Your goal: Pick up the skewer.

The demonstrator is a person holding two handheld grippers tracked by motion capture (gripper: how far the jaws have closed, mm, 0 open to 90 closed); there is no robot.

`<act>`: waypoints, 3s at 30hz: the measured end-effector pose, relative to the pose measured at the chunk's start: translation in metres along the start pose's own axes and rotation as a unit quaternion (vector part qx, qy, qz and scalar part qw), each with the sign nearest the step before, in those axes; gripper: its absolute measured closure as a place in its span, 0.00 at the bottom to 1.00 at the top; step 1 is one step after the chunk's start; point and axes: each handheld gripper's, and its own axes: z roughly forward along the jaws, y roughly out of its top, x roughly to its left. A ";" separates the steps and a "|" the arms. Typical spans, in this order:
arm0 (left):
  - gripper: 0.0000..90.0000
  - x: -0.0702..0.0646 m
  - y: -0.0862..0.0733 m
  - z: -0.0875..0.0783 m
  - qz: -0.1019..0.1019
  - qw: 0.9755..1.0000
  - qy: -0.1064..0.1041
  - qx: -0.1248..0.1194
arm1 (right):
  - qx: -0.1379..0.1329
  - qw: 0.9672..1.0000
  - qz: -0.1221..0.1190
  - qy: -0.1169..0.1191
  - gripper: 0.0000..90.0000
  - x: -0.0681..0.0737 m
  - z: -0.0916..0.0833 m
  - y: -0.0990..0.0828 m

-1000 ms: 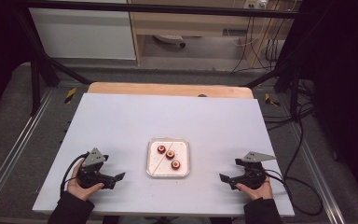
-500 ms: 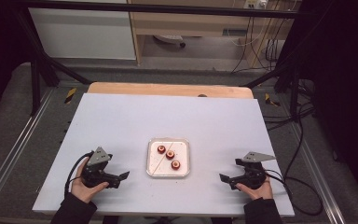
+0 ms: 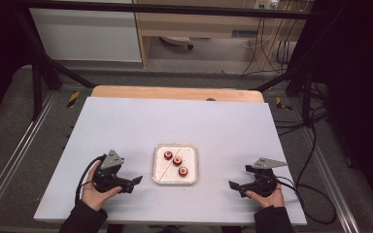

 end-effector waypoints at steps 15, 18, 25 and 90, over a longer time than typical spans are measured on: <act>0.11 -0.027 0.031 0.027 0.004 1.000 -0.002 0.017 | 0.003 1.000 -0.003 0.000 0.01 0.000 0.001 0.000; 0.14 -0.031 0.035 0.035 0.006 1.000 0.000 0.024 | 0.002 1.000 -0.002 0.000 0.01 0.000 0.001 0.000; 0.26 -0.042 0.043 0.052 0.014 0.999 0.002 0.034 | 0.003 1.000 -0.003 0.001 0.01 0.000 0.001 0.000; 0.98 -0.053 0.033 0.069 -0.052 0.999 0.016 -0.002 | 0.006 1.000 -0.005 0.003 0.01 0.000 0.002 -0.001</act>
